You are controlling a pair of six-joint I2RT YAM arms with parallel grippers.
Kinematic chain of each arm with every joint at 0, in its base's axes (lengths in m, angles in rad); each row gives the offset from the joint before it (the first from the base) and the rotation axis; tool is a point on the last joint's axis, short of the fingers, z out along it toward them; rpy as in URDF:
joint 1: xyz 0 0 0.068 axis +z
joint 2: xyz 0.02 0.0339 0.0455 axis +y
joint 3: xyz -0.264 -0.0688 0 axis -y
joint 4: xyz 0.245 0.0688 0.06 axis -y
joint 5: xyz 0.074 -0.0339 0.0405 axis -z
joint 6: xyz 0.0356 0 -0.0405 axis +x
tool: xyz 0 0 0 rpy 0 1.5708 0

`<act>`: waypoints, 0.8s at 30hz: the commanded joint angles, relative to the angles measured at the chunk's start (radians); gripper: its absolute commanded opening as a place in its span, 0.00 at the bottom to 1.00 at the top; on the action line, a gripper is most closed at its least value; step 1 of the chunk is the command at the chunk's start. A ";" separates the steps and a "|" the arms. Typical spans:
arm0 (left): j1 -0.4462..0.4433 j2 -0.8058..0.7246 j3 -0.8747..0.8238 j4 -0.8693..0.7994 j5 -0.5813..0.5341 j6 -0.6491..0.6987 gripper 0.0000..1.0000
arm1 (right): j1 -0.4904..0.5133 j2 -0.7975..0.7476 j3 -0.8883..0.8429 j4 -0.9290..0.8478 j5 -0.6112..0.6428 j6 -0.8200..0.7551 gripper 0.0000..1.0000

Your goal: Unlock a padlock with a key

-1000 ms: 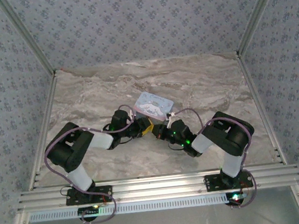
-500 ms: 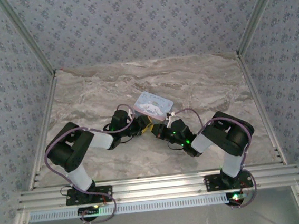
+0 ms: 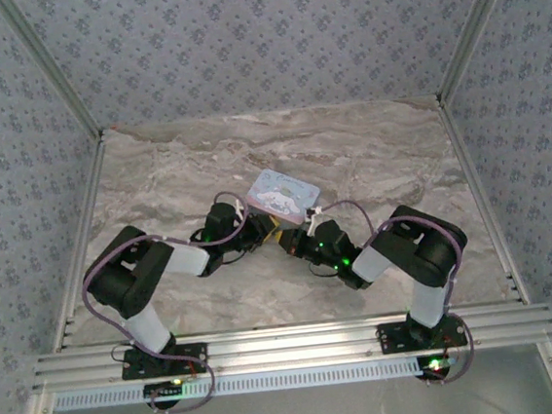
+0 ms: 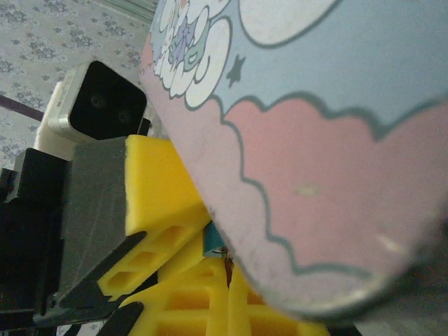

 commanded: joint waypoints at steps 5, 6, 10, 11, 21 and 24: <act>-0.013 -0.018 0.006 0.018 -0.003 0.004 0.07 | -0.011 -0.003 -0.013 0.109 -0.008 0.009 0.21; -0.015 -0.020 0.008 0.017 -0.001 -0.001 0.05 | -0.013 -0.008 -0.020 0.110 -0.005 0.008 0.24; -0.019 -0.038 0.011 0.008 0.000 -0.030 0.00 | -0.023 -0.035 -0.064 0.101 0.015 0.004 0.36; -0.018 -0.046 0.012 -0.001 -0.002 -0.036 0.00 | -0.025 -0.051 -0.081 0.098 0.027 -0.001 0.38; -0.027 -0.164 0.047 -0.186 -0.031 -0.074 0.00 | 0.009 -0.468 -0.078 -0.518 0.161 -0.416 0.54; -0.031 -0.188 0.066 -0.230 -0.033 -0.086 0.00 | 0.083 -0.613 -0.007 -0.769 0.296 -0.703 0.59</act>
